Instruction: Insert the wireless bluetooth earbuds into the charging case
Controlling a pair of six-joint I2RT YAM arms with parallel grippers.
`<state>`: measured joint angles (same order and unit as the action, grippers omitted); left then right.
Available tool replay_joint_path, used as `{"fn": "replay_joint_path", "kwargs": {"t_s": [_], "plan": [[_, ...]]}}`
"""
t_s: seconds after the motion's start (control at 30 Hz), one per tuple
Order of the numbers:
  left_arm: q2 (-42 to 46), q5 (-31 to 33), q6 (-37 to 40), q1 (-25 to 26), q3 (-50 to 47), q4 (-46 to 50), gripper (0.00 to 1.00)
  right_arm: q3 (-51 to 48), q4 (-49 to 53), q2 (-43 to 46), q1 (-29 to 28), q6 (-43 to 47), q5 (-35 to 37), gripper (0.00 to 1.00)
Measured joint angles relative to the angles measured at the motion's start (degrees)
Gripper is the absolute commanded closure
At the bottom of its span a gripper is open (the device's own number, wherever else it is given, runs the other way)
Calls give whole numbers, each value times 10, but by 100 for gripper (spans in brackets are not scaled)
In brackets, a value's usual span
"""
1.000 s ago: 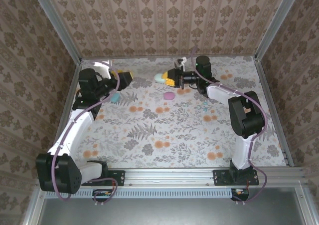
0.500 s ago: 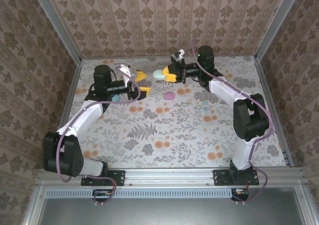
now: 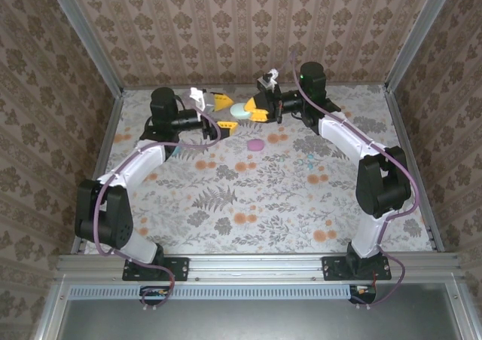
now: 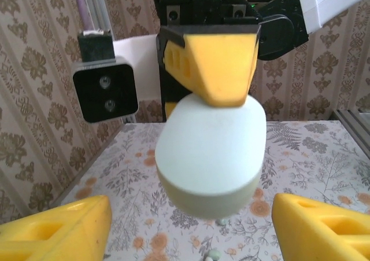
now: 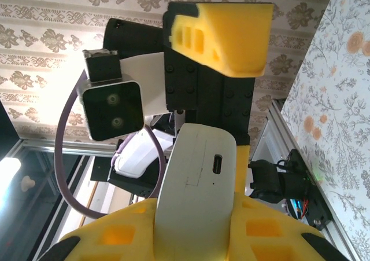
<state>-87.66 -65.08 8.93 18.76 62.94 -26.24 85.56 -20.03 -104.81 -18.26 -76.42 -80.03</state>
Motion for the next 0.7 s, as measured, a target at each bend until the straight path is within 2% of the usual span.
{"fn": "replay_joint_path", "kwargs": {"t_s": [0.3, 0.47, 0.57, 0.7], "plan": [[-10, -16, -21, 8, 16, -13, 46, 5, 10, 0, 0, 2, 0, 76], [-16, -25, -26, 13, 27, -11, 50, 7, 10, 0, 0, 2, 1, 76], [-17, -26, -29, 17, 31, -10, 50, 7, 10, 0, 0, 2, 3, 75], [-17, -25, -30, 22, 35, -8, 56, 7, 10, 0, 0, 2, 3, 75]]}}
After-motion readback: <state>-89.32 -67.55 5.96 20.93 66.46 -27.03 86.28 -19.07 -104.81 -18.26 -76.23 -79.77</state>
